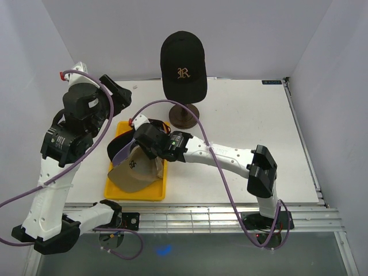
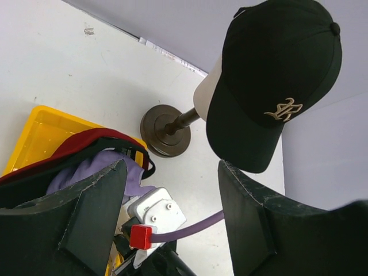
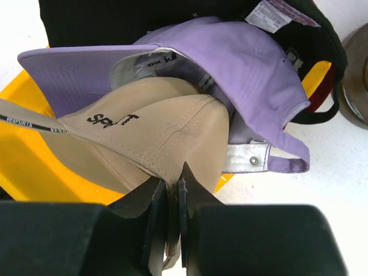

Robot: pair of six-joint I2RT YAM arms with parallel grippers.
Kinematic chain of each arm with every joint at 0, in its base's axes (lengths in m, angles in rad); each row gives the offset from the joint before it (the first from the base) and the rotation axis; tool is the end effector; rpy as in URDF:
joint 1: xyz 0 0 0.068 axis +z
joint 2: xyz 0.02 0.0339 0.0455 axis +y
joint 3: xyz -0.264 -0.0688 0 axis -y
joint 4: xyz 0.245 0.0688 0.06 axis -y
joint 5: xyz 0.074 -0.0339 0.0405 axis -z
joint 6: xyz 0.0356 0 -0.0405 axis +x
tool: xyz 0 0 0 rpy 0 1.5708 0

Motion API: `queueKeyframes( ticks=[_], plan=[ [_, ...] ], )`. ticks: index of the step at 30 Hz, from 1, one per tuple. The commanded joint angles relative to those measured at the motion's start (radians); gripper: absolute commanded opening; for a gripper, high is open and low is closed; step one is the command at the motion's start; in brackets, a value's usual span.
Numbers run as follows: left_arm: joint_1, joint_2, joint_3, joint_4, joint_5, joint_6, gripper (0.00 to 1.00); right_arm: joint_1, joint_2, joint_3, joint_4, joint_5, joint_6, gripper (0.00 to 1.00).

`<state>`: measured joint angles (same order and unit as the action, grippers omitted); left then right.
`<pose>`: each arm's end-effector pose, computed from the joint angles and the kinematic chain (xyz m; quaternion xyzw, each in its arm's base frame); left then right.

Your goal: Stack the hats

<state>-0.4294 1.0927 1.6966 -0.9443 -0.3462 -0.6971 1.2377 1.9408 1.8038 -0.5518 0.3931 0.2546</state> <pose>0.1573 -0.0587 0.5005 -0.2059 0.7840 -0.1846 0.5558 0.1597 0.4198 0.3177 -0.3451 0.8213 0.1545 0.4273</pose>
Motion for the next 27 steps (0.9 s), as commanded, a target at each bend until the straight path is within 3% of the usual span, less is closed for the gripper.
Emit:
queueKeyframes(
  ticks=[1,6,17,24,27],
  plan=[
    [0.001,-0.034,-0.002,0.042,-0.022,-0.012,0.75,0.006,-0.093,-0.03,0.071,0.064,0.005,0.13],
    [0.001,-0.068,-0.029,0.088,-0.034,-0.03,0.75,0.005,-0.232,-0.176,0.205,0.078,-0.028,0.08],
    [0.001,-0.083,-0.055,0.16,0.012,-0.048,0.76,0.006,-0.54,-0.379,0.45,0.061,-0.041,0.08],
    [0.001,-0.085,-0.064,0.211,0.12,-0.035,0.79,0.006,-0.686,-0.402,0.503,0.104,-0.057,0.08],
    [0.001,-0.065,-0.055,0.217,0.237,-0.027,0.79,0.005,-0.758,-0.431,0.516,0.138,-0.058,0.08]
  ],
)
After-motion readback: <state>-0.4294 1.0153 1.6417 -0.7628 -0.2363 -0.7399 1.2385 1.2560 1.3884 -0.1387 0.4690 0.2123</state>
